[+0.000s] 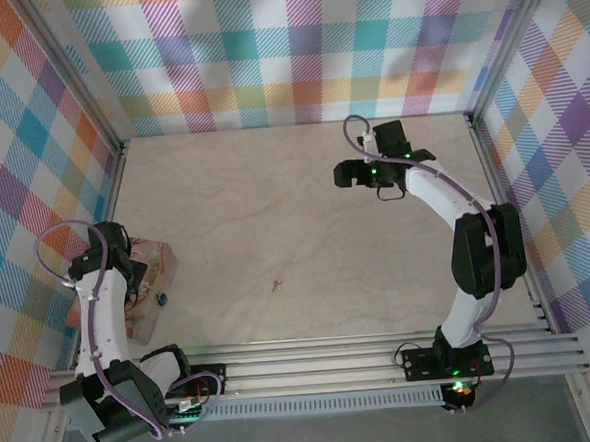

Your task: Unlock a padlock with a key

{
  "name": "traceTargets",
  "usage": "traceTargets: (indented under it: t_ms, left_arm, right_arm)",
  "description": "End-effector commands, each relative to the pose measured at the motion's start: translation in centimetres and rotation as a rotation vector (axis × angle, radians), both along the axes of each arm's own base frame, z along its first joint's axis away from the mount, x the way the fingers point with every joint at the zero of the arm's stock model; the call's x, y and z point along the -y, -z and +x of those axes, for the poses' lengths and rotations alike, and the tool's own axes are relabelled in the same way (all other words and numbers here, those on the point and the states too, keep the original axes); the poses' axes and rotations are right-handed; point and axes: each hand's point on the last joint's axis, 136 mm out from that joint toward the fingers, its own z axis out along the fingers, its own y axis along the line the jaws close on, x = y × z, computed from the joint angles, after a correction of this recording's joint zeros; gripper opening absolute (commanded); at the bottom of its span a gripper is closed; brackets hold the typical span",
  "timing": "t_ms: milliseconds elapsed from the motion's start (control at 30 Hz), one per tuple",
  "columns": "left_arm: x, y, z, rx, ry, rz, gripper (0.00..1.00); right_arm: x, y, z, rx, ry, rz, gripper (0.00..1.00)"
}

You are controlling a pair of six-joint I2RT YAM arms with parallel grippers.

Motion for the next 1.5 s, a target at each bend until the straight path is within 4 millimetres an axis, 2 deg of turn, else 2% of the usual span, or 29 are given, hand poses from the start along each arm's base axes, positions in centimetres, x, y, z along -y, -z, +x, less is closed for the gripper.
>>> traceTargets:
  t_ms: [0, 200, 400, 667, 833, 933, 1100, 1233, 1333, 1467]
  left_arm:
    - [1.7, 1.1, 3.5, 0.106, 0.123, -0.122, 1.00]
    - [2.8, 3.1, 6.4, 0.093, 0.237, -0.230, 0.96]
    - [5.4, 3.7, 9.5, 0.086, 0.390, -0.302, 0.95]
    - [13.1, 3.6, 14.8, 0.069, 0.693, -0.332, 0.95]
    - [17.8, 3.6, 17.7, 0.033, 0.849, -0.338, 0.93]
    - [18.8, 2.4, 19.1, 0.015, 0.882, -0.307, 0.94]
    - [16.8, -2.0, 21.7, 0.040, 0.842, -0.234, 0.95]
    - [13.2, -4.1, 22.9, 0.054, 0.739, -0.232, 0.96]
    - [10.0, -4.5, 23.0, 0.050, 0.653, -0.225, 0.96]
    - [5.6, -3.4, 22.1, 0.029, 0.523, -0.248, 0.97]
  right_arm:
    - [-1.7, 0.3, -0.8, -0.062, -0.056, 0.027, 0.94]
    - [-2.2, 0.7, -0.9, -0.097, -0.043, 0.052, 0.94]
    - [-1.5, 1.6, -2.1, -0.128, -0.007, 0.047, 0.94]
    - [-0.4, 2.9, -4.4, -0.171, 0.070, 0.070, 0.94]
    - [0.0, 2.9, -5.0, -0.179, 0.086, 0.063, 0.94]
    - [0.1, 2.6, -5.0, -0.178, 0.096, 0.062, 0.94]
    - [-0.2, 2.3, -4.8, -0.200, 0.111, 0.090, 0.92]
    - [-1.3, 2.3, -4.8, -0.240, 0.105, 0.121, 0.90]
    - [-2.7, 2.2, -4.9, -0.259, 0.080, 0.139, 0.89]
    - [-5.3, 2.0, -5.3, -0.283, 0.020, 0.156, 0.87]
